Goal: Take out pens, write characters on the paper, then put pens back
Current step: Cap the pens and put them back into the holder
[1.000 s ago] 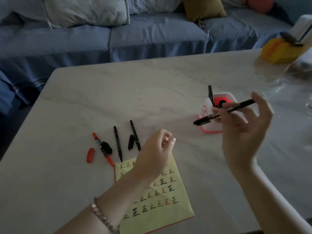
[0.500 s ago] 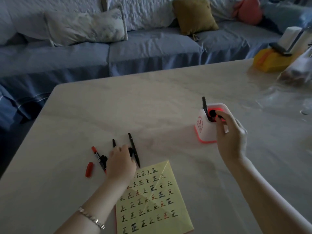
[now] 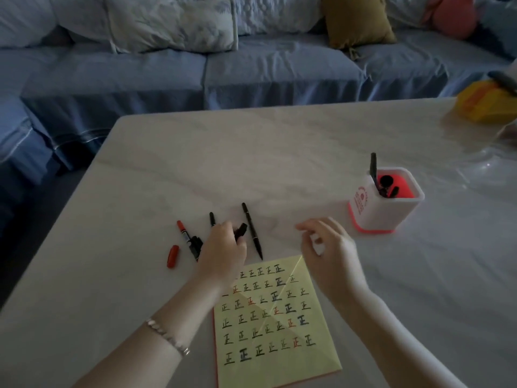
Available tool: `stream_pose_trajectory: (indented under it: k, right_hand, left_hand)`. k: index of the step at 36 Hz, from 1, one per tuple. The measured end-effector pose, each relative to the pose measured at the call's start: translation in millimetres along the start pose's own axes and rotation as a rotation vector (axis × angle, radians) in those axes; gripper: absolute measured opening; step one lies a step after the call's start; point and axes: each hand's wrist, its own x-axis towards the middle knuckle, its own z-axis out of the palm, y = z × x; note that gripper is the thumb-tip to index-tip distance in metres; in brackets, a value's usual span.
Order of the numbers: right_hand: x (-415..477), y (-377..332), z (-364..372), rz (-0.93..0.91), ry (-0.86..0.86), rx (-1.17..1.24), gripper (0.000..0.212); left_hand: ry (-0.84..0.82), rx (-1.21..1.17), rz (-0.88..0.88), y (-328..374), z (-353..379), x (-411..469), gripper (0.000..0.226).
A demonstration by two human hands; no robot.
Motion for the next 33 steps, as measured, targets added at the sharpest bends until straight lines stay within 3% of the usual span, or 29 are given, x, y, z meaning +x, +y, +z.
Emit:
stream_pose_trajectory:
  k: [3,6,12,16,21,23,33]
  right_hand:
    - [10,-13,28,0.16,-0.25,-0.019,0.024]
    - [26,-24,57,0.264,-0.38,-0.099,0.031]
    - [49,-37,97,0.392,-0.474,-0.261,0.034]
    - [52,-34,102,0.429,-0.512,-0.304,0.016]
    - [37,-37,70,0.544,-0.441,0.078,0.015]
    - [27,-39,48,0.577,-0.382,0.228,0.007]
    - [-24,-52,-28,0.607,0.105,0.837,0.025]
  left_hand:
    - [0.01,-0.122,0.008,-3,-17,-15,0.008]
    - [0.035,-0.205,0.014,-10,-28,-31,0.004]
    - [0.075,-0.323,0.014,-29,-39,-53,0.004]
    - [0.043,-0.432,-0.022,-37,-39,-59,0.009]
    - [0.039,-0.539,-0.033,-35,-36,-62,0.026]
    - [0.011,-0.558,-0.032,-33,-32,-64,0.024]
    - [-0.05,-0.649,0.004,-10,-21,-82,0.007]
